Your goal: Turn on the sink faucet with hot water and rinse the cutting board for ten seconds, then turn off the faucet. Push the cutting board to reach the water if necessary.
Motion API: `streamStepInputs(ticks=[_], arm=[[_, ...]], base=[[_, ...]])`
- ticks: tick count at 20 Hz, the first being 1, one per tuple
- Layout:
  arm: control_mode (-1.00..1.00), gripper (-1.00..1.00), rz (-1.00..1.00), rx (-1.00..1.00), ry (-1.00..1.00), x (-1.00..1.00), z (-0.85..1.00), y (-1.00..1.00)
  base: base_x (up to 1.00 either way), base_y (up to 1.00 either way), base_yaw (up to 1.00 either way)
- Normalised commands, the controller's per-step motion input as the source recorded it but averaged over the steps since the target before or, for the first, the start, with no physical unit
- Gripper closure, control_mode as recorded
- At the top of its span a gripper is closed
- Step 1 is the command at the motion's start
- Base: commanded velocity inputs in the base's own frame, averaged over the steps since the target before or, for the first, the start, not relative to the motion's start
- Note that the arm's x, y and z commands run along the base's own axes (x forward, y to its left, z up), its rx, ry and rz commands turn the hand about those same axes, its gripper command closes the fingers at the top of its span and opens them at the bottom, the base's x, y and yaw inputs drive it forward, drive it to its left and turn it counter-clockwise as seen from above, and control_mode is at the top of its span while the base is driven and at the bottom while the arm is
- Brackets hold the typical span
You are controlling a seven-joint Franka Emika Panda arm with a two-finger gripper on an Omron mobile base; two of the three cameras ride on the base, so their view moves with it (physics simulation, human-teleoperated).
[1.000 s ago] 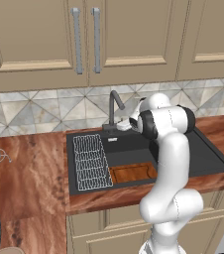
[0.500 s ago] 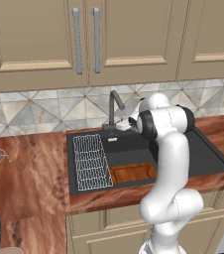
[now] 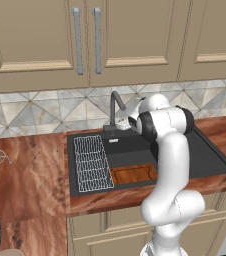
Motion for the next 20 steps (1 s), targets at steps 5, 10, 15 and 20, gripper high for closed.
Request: streamStepInputs(ticks=[5,10,15,20], arm=[[-1.00,-1.00,-0.02,0.00,0.00,0.01,0.00,0.00],[-1.00,-1.00,0.00,0.00,0.00,0.00,0.00,0.00],[-1.00,-1.00,0.00,0.00,0.00,0.00,0.00,0.00],[-1.00,-1.00,0.00,0.00,0.00,0.02,0.00,0.00]], base=[[0.00,0.00,0.00],[0.00,0.00,0.00],[0.00,0.00,0.00],[0.00,0.00,0.00]])
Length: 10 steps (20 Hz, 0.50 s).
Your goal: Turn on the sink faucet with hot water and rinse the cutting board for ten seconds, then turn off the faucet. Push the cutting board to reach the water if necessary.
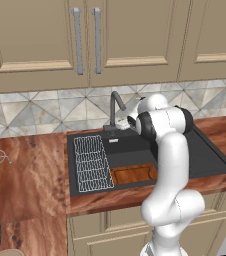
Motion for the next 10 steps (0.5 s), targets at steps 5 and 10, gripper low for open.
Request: streamStepInputs(ticks=[5,10], arm=[[-1.00,-1.00,0.00,0.00,0.00,0.06,0.00,0.00],[-1.00,-1.00,0.00,0.00,0.00,0.14,0.00,0.00]], base=[[0.00,0.00,0.00],[0.00,0.00,0.00]])
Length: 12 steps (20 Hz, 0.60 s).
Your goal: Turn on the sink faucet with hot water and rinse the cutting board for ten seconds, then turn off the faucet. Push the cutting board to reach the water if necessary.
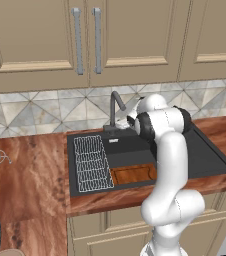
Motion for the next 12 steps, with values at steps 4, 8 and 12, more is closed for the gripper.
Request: streamStepInputs(ticks=[4,8,12], arm=[[-1.00,-1.00,-0.01,0.00,0.00,0.14,0.00,0.00],[-1.00,-1.00,0.00,0.00,0.00,0.03,0.00,0.00],[-1.00,-1.00,0.00,0.00,0.00,0.00,0.00,0.00]], base=[[0.00,0.00,0.00],[0.00,0.00,0.00],[0.00,0.00,0.00]])
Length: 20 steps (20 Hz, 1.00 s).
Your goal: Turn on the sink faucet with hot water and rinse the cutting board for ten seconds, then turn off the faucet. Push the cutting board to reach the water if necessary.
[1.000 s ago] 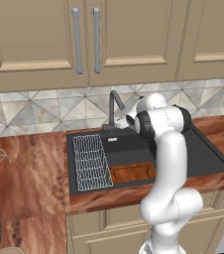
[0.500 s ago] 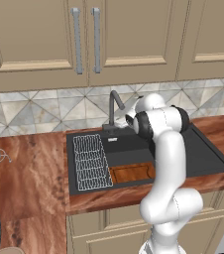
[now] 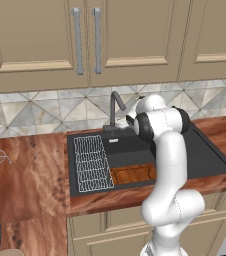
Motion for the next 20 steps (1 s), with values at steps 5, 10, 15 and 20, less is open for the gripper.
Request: streamStepInputs(ticks=[5,10,15,20], arm=[[-1.00,-1.00,0.00,0.00,0.00,0.00,0.00,0.00],[-1.00,-1.00,0.00,0.00,0.00,0.00,0.00,0.00],[-1.00,-1.00,0.00,0.00,0.00,0.00,0.00,-0.04],[-1.00,-1.00,0.00,0.00,0.00,0.00,0.00,-0.24]], base=[[0.00,0.00,0.00],[0.00,0.00,0.00],[0.00,0.00,0.00],[0.00,0.00,0.00]])
